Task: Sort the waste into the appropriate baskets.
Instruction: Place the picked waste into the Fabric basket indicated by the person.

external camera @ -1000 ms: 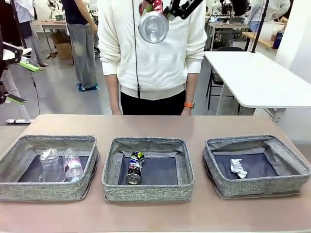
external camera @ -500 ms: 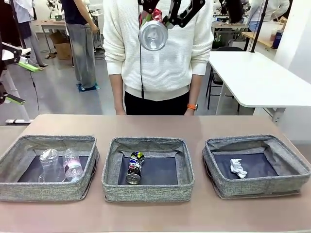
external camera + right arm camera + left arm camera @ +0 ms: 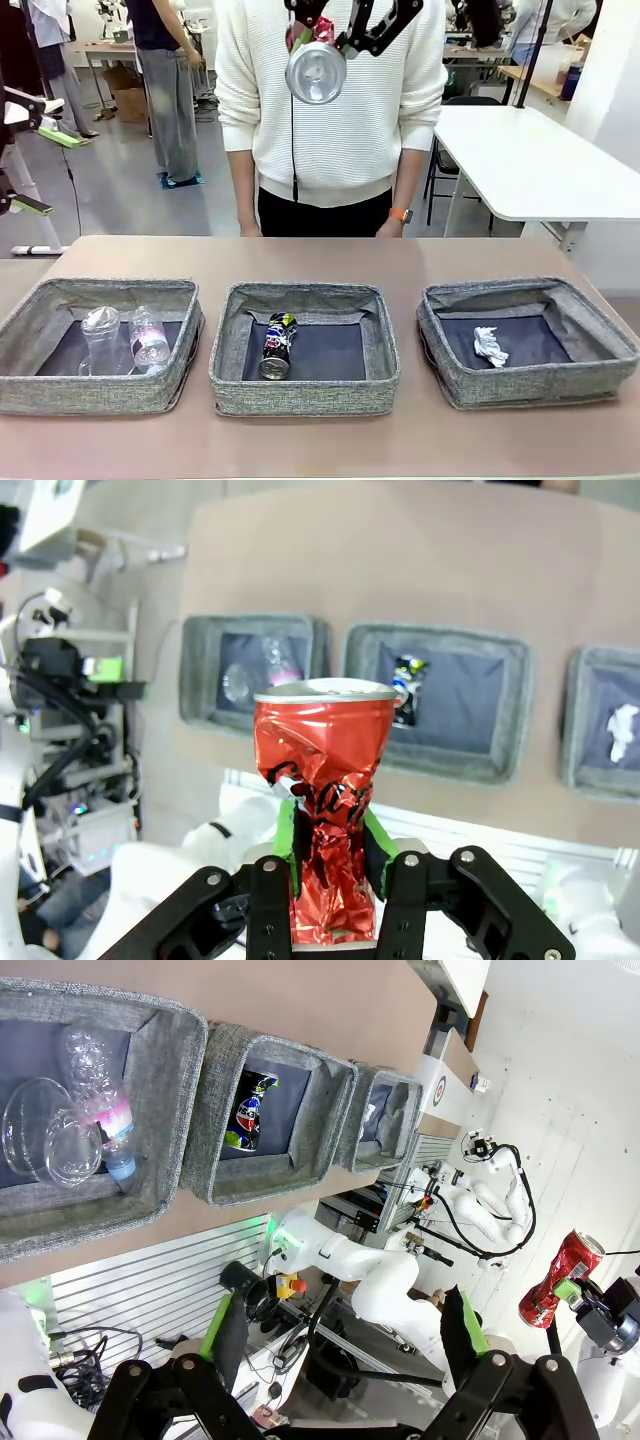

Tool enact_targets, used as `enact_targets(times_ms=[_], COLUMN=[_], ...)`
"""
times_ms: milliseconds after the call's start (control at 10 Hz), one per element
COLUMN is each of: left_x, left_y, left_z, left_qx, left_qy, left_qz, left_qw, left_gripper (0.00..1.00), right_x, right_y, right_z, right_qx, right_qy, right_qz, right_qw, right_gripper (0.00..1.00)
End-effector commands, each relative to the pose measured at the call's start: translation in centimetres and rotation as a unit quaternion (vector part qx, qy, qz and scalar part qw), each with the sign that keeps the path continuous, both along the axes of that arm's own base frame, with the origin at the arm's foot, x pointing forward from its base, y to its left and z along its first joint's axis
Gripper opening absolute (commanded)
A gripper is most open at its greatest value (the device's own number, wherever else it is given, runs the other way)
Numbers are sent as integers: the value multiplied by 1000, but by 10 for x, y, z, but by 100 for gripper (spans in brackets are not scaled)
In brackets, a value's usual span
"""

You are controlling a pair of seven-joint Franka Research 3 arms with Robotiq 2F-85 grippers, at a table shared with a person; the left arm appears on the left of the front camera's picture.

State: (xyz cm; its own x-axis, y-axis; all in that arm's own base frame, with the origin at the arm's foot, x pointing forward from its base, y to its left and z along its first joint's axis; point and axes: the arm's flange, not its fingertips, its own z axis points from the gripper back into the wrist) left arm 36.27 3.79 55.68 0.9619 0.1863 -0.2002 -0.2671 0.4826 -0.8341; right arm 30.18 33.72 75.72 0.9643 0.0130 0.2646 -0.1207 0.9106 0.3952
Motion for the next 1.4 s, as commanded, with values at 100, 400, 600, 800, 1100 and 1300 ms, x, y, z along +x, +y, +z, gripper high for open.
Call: enact_targets(times_ms=[100,400,600,800,1100,1300], left_x=[-2,-2,-2,-2,-2,-2], left_y=[2,2,2,2,2,2], left_z=[2,2,2,2,2,2], left_qx=[0,0,0,0,0,0], left_qy=[1,1,1,1,1,1], left_qz=[-4,-4,-4,-4,-4,-4], left_qw=[1000,1000,1000,1000,1000,1000], left_gripper=[100,100,100,100,100,100], right_x=[-3,-3,-3,-3,-3,0], right_y=[-1,-1,-1,-1,-1,0], right_z=[1,1,1,1,1,0], right_qx=[-1,-1,-1,-1,-1,0], right_qy=[0,0,0,0,0,0], right_qz=[0,0,0,0,0,0], right_qw=[1000,1000,1000,1000,1000,1000], right_gripper=[27,27,27,27,27,27])
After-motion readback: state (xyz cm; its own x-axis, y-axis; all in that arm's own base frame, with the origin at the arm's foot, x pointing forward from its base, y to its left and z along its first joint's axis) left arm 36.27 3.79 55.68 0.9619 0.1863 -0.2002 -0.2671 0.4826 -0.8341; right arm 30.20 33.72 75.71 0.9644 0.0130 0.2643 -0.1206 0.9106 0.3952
